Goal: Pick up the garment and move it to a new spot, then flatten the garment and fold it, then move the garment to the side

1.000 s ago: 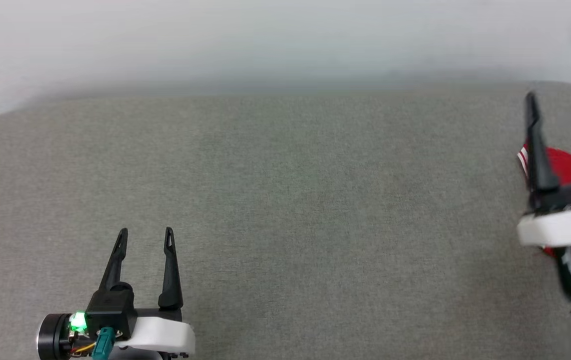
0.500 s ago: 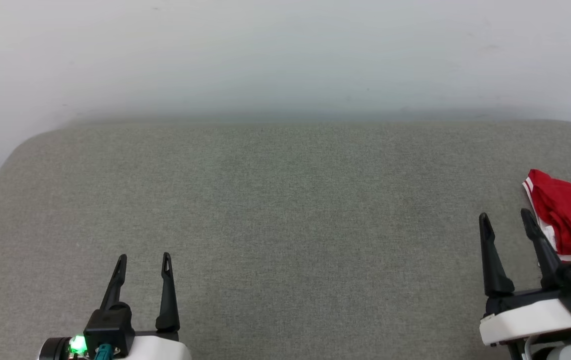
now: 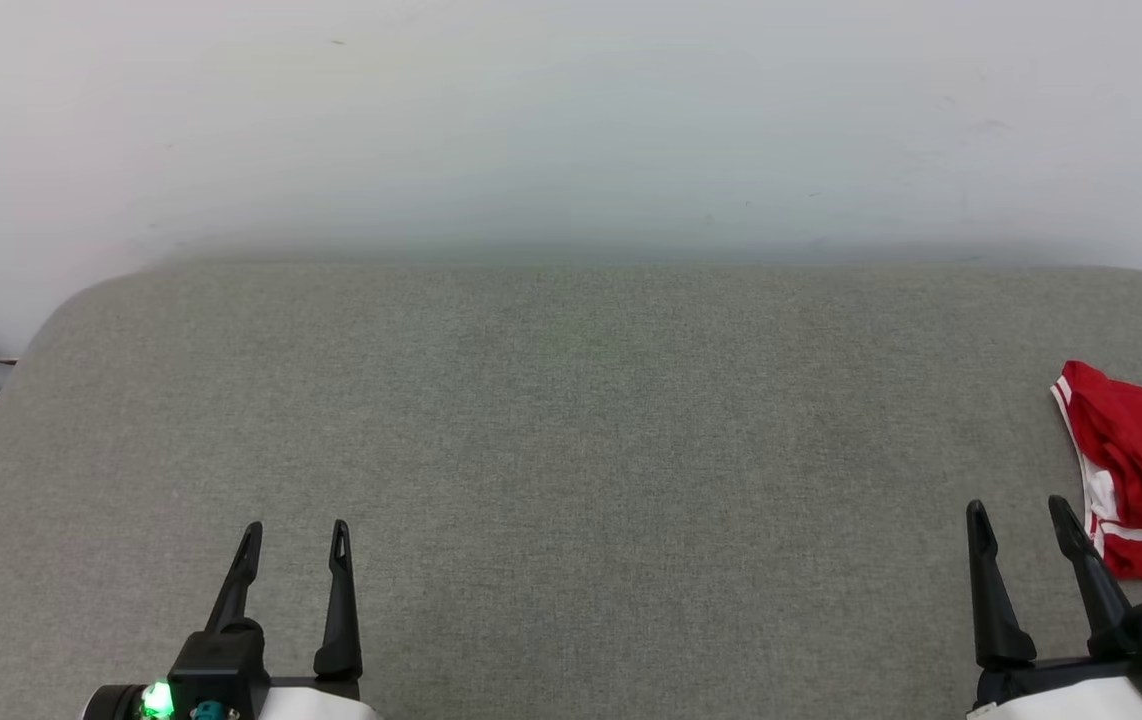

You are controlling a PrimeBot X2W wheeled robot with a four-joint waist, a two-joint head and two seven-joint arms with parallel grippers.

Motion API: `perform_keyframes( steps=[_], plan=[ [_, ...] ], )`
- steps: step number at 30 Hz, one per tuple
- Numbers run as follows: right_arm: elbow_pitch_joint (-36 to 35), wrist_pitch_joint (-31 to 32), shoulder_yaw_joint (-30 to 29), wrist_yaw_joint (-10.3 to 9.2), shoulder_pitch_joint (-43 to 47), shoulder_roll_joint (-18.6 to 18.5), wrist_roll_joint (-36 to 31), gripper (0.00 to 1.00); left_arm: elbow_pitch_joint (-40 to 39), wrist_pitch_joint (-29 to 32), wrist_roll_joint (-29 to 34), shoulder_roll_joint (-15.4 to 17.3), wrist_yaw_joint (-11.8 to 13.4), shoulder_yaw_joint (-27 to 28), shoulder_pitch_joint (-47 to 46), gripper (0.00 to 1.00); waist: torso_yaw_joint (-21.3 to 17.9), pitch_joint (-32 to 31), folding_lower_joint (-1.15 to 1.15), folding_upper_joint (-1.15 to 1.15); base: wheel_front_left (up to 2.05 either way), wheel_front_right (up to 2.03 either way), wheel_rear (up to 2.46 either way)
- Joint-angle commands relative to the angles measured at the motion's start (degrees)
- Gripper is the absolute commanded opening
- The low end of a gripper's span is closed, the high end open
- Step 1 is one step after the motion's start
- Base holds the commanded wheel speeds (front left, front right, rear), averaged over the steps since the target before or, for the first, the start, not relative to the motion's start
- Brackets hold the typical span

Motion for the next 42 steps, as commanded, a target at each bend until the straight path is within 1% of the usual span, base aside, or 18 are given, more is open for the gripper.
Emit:
perform_keyframes(
  steps=[1, 8, 13, 14, 19, 30, 42],
  plan=[
    [-0.3, -0.1, -0.1, -0.06, 0.6, 0.3, 0.3, 1.0, -0.1, -0.1, 0.1, -0.2, -0.1, 0.2, 0.6, 1.0, 0.0, 0.0, 0.0, 0.0, 0.0, 0.0, 0.0],
    [-0.3, -0.1, -0.3, -0.05, 1.9, 0.6, 0.3, 1.0, 0.5, -0.1, 0.2, -0.3, -1.0, 0.3, 0.7, 1.0, 0.1, -0.3, 0.0, 0.0, 0.0, 0.0, 0.0],
    [0.0, -0.1, -0.3, -0.05, 2.0, 0.6, 0.4, 1.0, 0.9, -0.1, 0.4, -0.3, -1.3, 0.5, 0.7, 1.0, 0.2, -0.5, 0.0, 0.0, 0.0, 0.0, 0.0],
    [0.0, 0.0, -0.3, 0.0, 1.3, 0.3, 0.1, 0.0, 0.9, 0.0, 0.1, -0.1, -1.2, 0.4, 0.5, 0.0, 0.2, -0.5, 0.0, 0.0, 0.0, 0.0, 0.0],
    [2.5, 0.4, -0.1, 0.01, 1.3, 0.4, 1.2, 0.0, 3.6, 0.6, -1.2, -0.1, -1.3, 0.3, 1.2, 0.0, 0.2, -0.5, 0.01, 0.0, 0.0, 0.0, 0.0],
    [4.2, 3.4, -0.2, 0.01, -0.8, 0.2, 14.0, 0.0, 5.0, 3.8, -14.3, -0.4, -2.8, 1.7, -0.9, 0.0, 0.0, -0.2, 0.01, 0.0, 0.0, 0.0, 0.0],
    [5.8, 6.3, -0.3, 0.0, -2.9, 0.1, 26.1, 0.0, 6.2, 6.8, -26.8, -0.6, -4.2, 3.0, -2.9, 0.0, -0.2, 0.0, 0.01, 0.0, 0.0, 0.0, 0.0]
  ],
)
